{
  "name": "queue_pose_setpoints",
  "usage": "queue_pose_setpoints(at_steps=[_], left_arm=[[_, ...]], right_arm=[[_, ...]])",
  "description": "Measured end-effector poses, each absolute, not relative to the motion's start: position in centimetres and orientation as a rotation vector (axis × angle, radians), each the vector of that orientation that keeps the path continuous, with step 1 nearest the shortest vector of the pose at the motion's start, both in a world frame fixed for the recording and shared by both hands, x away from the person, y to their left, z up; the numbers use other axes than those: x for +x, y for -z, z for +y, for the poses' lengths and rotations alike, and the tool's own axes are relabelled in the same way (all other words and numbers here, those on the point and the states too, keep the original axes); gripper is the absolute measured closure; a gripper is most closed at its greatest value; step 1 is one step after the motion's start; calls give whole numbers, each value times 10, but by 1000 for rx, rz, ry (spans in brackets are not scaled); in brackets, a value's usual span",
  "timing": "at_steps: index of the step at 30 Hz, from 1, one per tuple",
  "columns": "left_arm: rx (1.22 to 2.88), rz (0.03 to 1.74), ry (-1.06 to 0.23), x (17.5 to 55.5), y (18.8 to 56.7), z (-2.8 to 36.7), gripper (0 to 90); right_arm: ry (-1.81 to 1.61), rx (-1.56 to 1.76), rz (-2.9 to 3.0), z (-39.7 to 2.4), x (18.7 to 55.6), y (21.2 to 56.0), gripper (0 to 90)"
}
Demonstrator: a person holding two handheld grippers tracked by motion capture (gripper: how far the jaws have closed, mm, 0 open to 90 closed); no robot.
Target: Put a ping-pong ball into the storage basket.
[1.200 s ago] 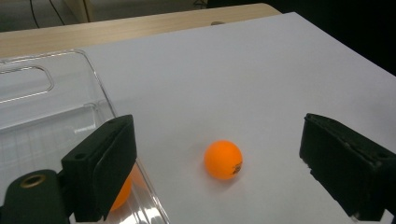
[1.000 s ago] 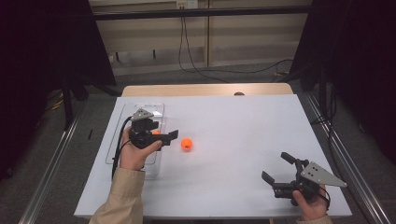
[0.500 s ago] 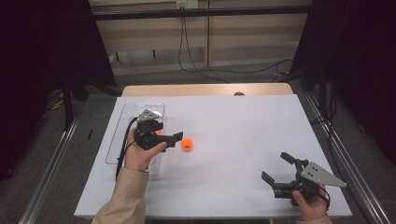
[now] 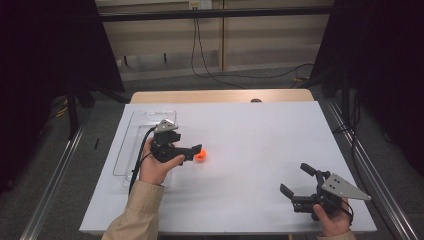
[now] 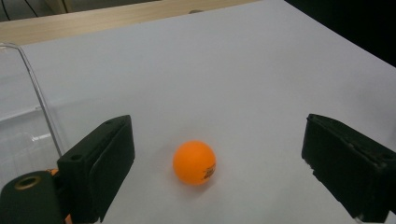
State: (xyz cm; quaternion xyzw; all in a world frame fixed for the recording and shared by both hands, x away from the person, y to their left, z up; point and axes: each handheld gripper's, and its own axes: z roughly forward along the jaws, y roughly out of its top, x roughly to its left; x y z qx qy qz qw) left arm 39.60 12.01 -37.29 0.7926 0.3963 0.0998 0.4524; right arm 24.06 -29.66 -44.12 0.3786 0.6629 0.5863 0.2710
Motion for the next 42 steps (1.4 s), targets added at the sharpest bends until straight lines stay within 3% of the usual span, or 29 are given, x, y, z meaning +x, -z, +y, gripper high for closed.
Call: queue_pose_setpoints(at_steps=[42], left_arm=[[2041, 973, -252, 393, 394, 94, 94]], right_arm=[[-1578, 1015, 1787, -296, 241, 441, 7]])
